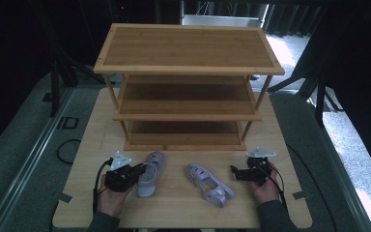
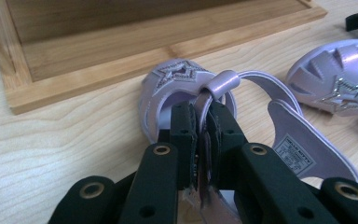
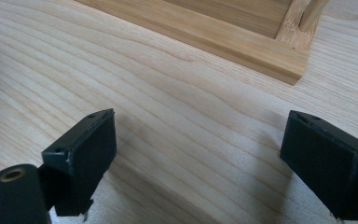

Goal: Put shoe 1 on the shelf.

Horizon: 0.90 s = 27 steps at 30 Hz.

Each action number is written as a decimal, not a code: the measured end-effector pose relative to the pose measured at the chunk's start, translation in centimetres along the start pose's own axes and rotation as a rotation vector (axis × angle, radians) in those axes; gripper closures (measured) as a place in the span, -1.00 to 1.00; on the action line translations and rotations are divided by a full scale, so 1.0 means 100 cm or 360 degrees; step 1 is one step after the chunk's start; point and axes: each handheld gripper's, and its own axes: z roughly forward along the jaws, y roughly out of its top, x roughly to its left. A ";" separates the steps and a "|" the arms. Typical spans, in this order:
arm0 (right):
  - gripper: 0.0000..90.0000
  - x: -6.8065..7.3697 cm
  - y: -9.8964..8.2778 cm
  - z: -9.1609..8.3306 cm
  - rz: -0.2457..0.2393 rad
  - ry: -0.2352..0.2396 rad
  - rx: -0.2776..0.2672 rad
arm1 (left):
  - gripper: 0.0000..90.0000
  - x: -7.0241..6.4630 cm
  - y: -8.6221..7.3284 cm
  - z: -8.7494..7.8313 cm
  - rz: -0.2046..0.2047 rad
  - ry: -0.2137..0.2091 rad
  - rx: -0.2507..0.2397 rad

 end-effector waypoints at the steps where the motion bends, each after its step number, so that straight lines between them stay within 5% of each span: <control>1: -0.78 0.000 0.000 0.000 0.0001 0.0000 0.0000 | 0.84 0.000 0.001 -0.001 0.0004 -0.0007 -0.0004; 27: -0.78 0.000 0.000 0.000 0.0002 0.0000 0.0001 | 0.84 -0.005 0.029 -0.015 0.0061 -0.0081 -0.0101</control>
